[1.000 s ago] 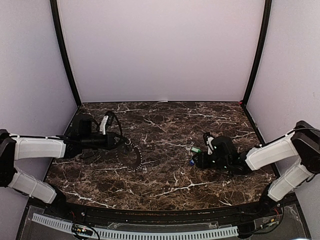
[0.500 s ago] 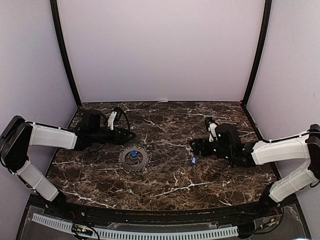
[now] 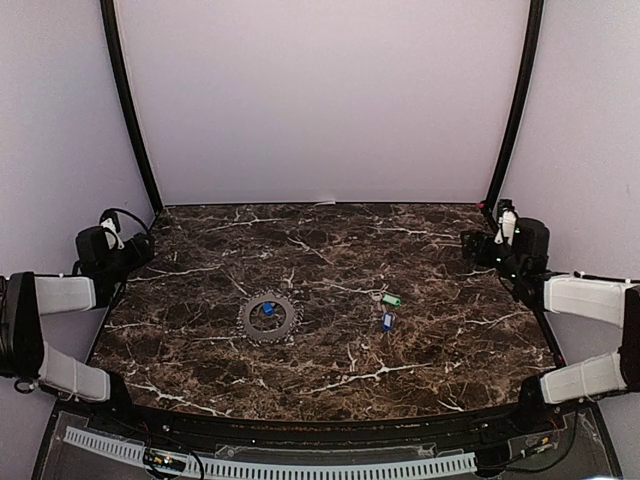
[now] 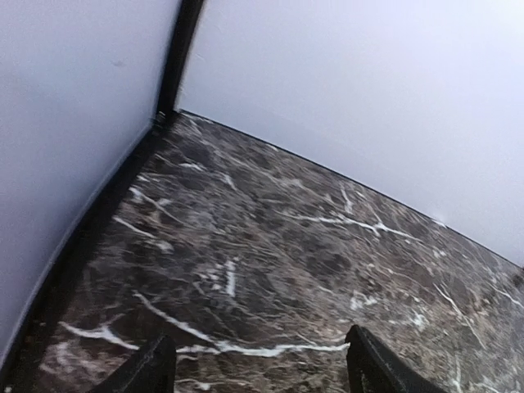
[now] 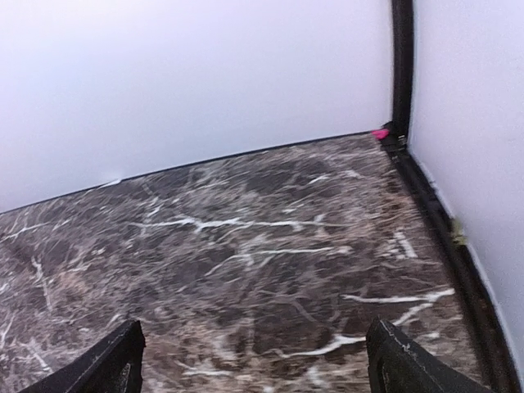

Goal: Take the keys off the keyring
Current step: Reset both arms

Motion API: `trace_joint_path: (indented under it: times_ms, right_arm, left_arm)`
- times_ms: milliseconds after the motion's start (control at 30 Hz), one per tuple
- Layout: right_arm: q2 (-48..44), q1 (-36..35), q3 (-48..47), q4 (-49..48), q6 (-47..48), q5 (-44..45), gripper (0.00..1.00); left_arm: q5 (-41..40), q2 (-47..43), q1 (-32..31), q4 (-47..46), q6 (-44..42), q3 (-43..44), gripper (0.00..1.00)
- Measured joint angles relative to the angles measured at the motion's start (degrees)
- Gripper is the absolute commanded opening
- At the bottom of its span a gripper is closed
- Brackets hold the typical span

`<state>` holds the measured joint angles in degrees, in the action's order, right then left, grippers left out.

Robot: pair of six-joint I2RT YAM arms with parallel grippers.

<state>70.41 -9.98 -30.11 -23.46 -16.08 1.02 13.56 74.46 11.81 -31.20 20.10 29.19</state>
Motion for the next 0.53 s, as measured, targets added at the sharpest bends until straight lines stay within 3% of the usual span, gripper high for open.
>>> trace_joint_path:
  times_ms: [100,200,333,533]
  right_arm:
    - [-6.1,7.0,5.3,-3.4,2.8,-1.0,0.95]
    - [-9.1,9.0,11.6,-10.5,5.8,-1.3,0.95]
    - [-7.3,9.7,20.3,-20.2,9.2,-1.0,0.95]
    - [-0.6,9.7,21.7,-29.0,12.0,-0.6,0.95]
  left_arm:
    - [-8.9,-7.4,-0.1,-2.6,-1.5,-6.9,0.74]
    - [-12.9,-10.9,-0.2,-9.0,-3.3,-14.8,0.75]
    - [-15.2,-4.9,-0.2,-17.8,-4.7,-18.3,0.75]
    - [-15.2,2.4,-1.2,-26.4,-5.4,-18.1,0.75]
